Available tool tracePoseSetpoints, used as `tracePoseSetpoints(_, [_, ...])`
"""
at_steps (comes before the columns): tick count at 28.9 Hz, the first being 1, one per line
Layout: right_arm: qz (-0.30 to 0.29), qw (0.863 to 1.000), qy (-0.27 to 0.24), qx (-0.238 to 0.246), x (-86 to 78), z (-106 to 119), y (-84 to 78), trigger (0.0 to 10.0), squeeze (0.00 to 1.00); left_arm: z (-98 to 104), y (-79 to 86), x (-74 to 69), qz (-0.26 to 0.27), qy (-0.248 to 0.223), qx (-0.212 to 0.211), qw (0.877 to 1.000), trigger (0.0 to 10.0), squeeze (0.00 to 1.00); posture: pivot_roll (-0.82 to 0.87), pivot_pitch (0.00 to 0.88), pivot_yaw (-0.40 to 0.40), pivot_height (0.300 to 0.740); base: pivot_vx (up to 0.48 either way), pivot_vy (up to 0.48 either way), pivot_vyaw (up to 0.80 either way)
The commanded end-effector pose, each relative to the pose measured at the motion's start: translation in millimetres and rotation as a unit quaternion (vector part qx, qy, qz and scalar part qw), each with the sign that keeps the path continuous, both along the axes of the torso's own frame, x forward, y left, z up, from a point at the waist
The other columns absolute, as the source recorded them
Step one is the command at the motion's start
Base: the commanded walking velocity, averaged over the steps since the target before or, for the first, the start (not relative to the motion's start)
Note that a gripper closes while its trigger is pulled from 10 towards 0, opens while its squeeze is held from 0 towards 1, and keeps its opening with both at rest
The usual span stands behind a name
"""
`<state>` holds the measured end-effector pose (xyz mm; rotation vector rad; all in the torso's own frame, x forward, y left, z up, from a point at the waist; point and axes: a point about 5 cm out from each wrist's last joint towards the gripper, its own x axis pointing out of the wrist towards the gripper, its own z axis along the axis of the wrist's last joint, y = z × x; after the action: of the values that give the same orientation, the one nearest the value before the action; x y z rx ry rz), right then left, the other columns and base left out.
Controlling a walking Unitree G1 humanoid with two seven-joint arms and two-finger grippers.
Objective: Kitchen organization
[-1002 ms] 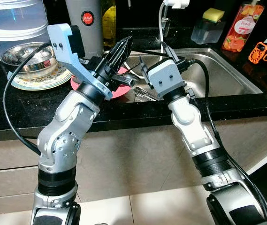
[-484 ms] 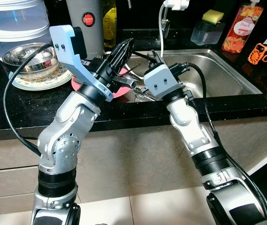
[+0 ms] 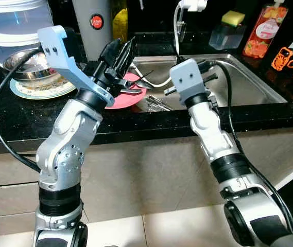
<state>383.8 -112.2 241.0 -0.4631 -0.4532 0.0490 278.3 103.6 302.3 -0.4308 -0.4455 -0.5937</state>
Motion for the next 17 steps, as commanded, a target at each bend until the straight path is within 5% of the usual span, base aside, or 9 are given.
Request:
tracePoseSetpoints(1, [-0.008,0.999,0.038,0.026,8.7,-5.8,-3.1,10.0,0.00,-4.7,-1.5,2.2,0.003,0.009,0.006,1.000,10.0,0.00,0.17,0.000,-0.015,0.740,0.000,0.000,0.00])
tracePoseSetpoints(10, [0.007,0.966,0.226,0.127,29.1,-34.7,3.8,10.0,0.00,-5.7,-1.6,1.5,0.012,0.014,0.005,1.000,10.0,0.00,0.20,0.000,-0.032,0.740,0.000,0.000,0.00])
tracePoseSetpoints(11, [-0.002,0.960,0.247,0.133,29.5,-40.6,1.9,10.0,0.35,-5.8,-0.1,1.1,0.017,0.014,0.004,1.000,10.0,0.00,0.21,0.000,-0.038,0.740,0.000,0.000,0.00])
tracePoseSetpoints(13, [-0.009,0.956,0.259,0.136,29.6,-44.4,0.6,10.0,0.35,-5.8,0.9,0.8,0.019,0.015,0.003,1.000,10.0,0.00,0.21,0.000,-0.038,0.740,0.000,0.000,0.00])
tracePoseSetpoints(14, [-0.011,0.953,0.266,0.142,29.7,-46.7,-1.0,10.0,1.00,-5.8,1.8,0.6,0.023,0.015,0.004,1.000,10.0,0.00,0.22,0.000,-0.044,0.740,0.000,0.000,0.00])
tracePoseSetpoints(17, [-0.011,0.954,0.258,0.150,30.6,-44.3,-2.9,10.0,1.00,-5.9,3.0,0.2,0.027,0.015,0.004,0.999,10.0,0.00,0.23,0.000,-0.048,0.740,0.000,0.000,0.00])
